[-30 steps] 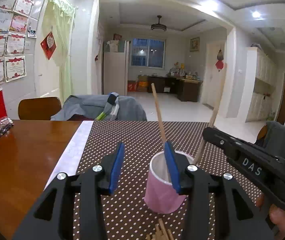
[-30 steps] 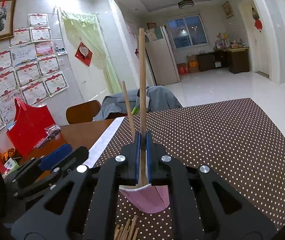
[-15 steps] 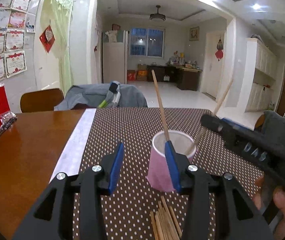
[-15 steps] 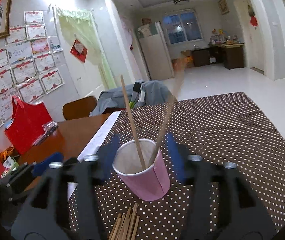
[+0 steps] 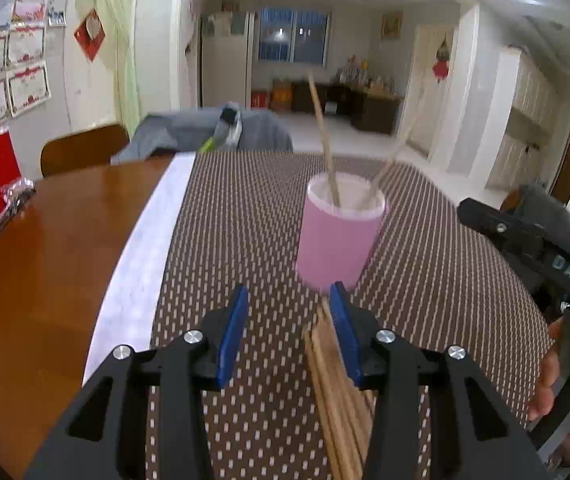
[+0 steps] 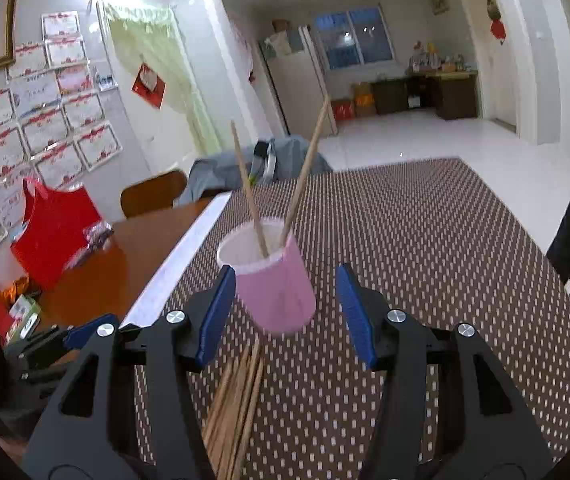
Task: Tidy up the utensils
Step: 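Move the left gripper back to the pile and pinch another chopstick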
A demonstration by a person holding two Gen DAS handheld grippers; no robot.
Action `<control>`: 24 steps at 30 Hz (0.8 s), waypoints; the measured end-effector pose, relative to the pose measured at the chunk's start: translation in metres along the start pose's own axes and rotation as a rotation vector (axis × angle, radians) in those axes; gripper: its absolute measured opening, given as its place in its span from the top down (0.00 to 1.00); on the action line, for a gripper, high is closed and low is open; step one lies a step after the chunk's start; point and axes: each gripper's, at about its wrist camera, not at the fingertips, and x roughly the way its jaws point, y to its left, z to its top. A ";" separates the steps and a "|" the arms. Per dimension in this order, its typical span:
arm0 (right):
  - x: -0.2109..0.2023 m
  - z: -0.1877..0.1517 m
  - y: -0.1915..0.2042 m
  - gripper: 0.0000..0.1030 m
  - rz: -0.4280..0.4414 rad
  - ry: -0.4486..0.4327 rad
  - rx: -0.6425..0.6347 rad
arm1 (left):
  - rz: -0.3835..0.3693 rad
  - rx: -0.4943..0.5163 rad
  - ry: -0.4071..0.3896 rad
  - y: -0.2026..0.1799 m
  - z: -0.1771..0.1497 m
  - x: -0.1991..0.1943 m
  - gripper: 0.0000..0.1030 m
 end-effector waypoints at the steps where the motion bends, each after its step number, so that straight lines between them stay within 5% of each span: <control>1: -0.001 -0.006 -0.001 0.49 0.003 0.025 -0.002 | -0.009 0.001 0.030 0.000 -0.007 0.001 0.59; 7: 0.002 -0.040 0.004 0.49 0.019 0.186 -0.038 | -0.057 0.021 0.258 -0.003 -0.039 0.021 0.59; 12: 0.005 -0.067 0.005 0.49 0.031 0.295 -0.045 | -0.027 0.087 0.414 -0.012 -0.072 0.040 0.59; 24: 0.009 -0.088 0.003 0.45 0.030 0.362 -0.027 | -0.027 0.064 0.417 -0.017 -0.074 0.047 0.59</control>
